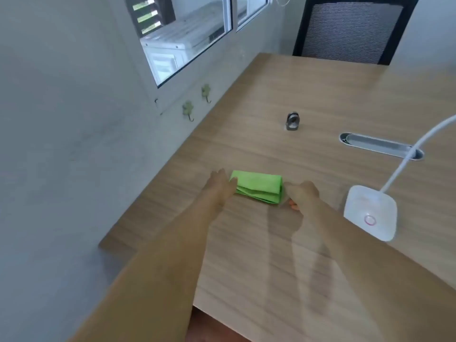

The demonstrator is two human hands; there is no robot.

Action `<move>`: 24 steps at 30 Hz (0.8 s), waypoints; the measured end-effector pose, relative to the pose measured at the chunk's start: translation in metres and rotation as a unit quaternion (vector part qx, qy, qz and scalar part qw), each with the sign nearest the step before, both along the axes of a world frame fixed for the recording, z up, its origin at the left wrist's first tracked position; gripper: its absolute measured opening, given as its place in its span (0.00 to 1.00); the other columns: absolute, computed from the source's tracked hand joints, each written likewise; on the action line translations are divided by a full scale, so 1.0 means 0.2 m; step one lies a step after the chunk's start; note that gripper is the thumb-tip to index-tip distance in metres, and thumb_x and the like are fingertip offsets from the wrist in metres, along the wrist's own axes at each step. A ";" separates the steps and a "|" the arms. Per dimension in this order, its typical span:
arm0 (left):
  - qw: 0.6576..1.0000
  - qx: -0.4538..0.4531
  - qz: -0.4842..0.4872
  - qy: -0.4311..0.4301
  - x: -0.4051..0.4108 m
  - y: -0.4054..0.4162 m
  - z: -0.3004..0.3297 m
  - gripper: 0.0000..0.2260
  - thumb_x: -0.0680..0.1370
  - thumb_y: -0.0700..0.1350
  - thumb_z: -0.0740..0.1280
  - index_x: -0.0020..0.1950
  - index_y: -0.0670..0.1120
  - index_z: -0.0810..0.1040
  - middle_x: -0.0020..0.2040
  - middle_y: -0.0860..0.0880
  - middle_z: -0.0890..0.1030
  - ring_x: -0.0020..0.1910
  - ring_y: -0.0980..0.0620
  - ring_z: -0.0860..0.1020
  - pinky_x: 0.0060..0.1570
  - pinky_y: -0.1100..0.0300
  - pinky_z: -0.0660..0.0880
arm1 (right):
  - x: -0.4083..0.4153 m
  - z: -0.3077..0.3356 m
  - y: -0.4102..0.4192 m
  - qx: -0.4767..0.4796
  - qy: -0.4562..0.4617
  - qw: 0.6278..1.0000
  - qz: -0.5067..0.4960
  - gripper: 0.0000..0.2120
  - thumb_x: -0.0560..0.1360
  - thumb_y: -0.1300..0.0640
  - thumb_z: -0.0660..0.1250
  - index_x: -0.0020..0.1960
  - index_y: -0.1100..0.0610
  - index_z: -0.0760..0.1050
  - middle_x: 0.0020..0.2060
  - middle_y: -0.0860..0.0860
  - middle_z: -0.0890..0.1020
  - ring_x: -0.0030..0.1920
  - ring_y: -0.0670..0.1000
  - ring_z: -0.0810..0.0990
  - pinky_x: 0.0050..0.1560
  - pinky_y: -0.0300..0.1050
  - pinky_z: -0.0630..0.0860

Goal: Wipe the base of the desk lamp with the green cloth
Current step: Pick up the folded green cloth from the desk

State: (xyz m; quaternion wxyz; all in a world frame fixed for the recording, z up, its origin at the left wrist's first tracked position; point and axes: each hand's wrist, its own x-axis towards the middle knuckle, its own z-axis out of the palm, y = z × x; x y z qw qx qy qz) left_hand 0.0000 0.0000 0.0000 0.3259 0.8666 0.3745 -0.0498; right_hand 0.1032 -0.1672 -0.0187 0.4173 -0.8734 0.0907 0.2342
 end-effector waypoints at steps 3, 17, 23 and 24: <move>0.999 -0.018 0.012 -0.030 0.03 0.00 -0.04 0.19 0.78 0.50 0.61 0.62 0.39 0.74 0.62 0.37 0.78 0.60 0.40 0.76 0.58 0.54 0.73 | 0.02 -0.03 0.05 0.025 0.025 0.999 -0.017 0.16 0.69 0.56 0.70 0.50 0.67 0.78 0.41 0.62 0.82 0.41 0.60 0.83 0.46 0.54 0.83; 0.939 -0.278 0.175 -0.099 0.04 -0.06 0.02 0.05 0.72 0.36 0.66 0.47 0.41 0.72 0.33 0.47 0.74 0.31 0.53 0.73 0.24 0.65 0.73 | -0.06 0.00 -0.04 0.200 0.106 0.968 -0.107 0.10 0.69 0.68 0.68 0.33 0.59 0.70 0.32 0.55 0.72 0.28 0.50 0.68 0.27 0.41 0.65; 0.918 -0.355 0.147 -0.095 0.00 -0.20 0.12 0.03 0.75 0.39 0.65 0.41 0.44 0.74 0.36 0.47 0.77 0.34 0.52 0.76 0.35 0.60 0.77 | -0.19 0.14 -0.27 0.262 0.121 0.946 -0.148 0.05 0.70 0.66 0.64 0.45 0.60 0.74 0.33 0.54 0.74 0.32 0.51 0.71 0.35 0.44 0.72; 0.919 -0.363 0.128 -0.082 0.00 -0.24 0.14 0.02 0.75 0.39 0.65 0.42 0.43 0.75 0.37 0.47 0.77 0.34 0.52 0.76 0.32 0.61 0.78 | -0.22 0.17 -0.34 0.277 0.118 0.941 -0.156 0.07 0.71 0.65 0.63 0.48 0.59 0.74 0.36 0.54 0.75 0.36 0.52 0.74 0.43 0.46 0.76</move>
